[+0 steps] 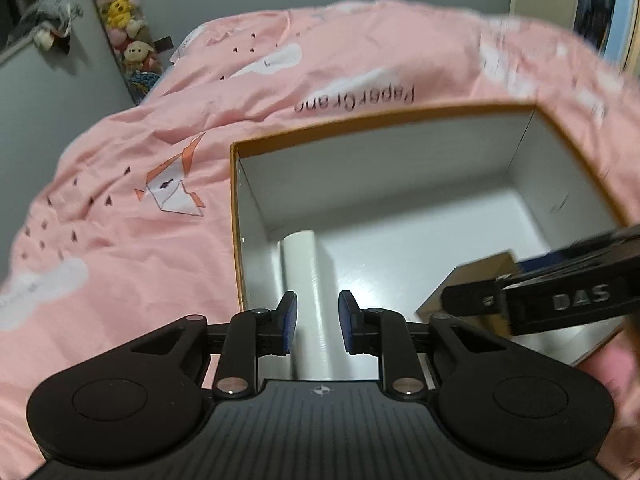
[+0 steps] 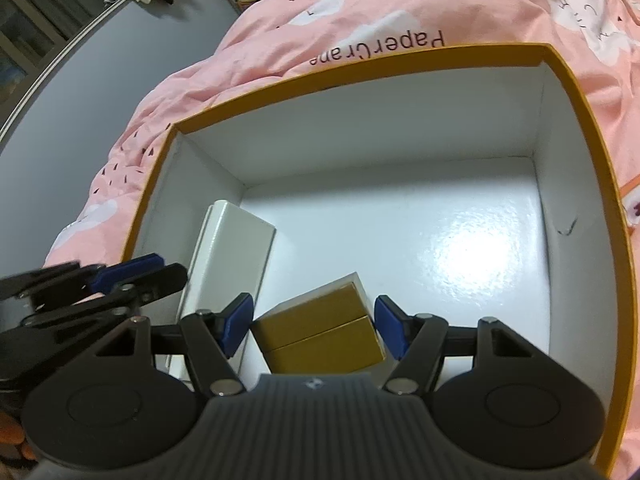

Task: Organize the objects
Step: 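Lower the gold cube box into the orange box and open the right gripper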

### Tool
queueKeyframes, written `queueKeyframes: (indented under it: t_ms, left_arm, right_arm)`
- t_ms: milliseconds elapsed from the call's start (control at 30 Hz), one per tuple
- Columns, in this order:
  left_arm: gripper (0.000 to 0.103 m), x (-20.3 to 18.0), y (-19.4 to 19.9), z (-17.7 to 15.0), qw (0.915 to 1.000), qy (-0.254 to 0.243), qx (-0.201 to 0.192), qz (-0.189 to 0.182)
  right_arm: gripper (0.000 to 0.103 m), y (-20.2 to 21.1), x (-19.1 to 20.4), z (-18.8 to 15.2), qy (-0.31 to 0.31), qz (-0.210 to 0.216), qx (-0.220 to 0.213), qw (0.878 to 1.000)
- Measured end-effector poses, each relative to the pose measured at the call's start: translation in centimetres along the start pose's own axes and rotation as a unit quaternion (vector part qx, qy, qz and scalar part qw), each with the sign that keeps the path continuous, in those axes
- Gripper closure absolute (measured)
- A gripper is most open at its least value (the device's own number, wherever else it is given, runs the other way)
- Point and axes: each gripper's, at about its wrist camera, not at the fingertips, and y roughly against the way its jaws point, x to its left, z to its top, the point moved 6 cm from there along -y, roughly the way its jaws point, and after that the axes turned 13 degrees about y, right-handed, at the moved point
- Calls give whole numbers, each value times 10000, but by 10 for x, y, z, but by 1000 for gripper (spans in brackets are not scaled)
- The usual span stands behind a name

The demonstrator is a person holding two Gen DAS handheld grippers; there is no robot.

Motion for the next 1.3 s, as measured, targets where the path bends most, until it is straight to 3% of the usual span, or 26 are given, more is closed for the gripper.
queueKeyframes:
  t_ms: [200, 300, 433, 700, 833, 900, 1100, 1300]
  left_arm:
    - [78, -20, -27, -11, 9934, -743, 427, 767]
    - [76, -24, -35, -16, 9894, -882, 534, 1022]
    - [80, -24, -37, -17, 9881, -829, 506, 1190]
    - [83, -39, -20, -13, 9982, -430, 308, 269]
    - [93, -41, -21, -16, 9957, 20, 656, -649]
    - [98, -42, -26, -21, 9953, 8, 663, -702]
    - [92, -28, 2, -11, 9935, 243, 244, -1084]
    - [91, 23, 30, 14, 9916, 889, -544, -772]
  right_arm:
    - [35, 6, -5, -2, 51, -54, -81, 9999]
    - [35, 12, -10, -3, 23, -10, -156, 9999]
    - [35, 14, -16, -5, -50, 54, -175, 9998]
    - [35, 11, -25, -9, -222, 136, -86, 9996]
    - [35, 9, -26, -11, -321, 170, -55, 9993]
    - [35, 8, -27, -11, -373, 173, -29, 9992]
    - [35, 4, -27, -11, -481, 113, 9, 9988]
    - [35, -8, -17, -9, -609, -15, 142, 9980]
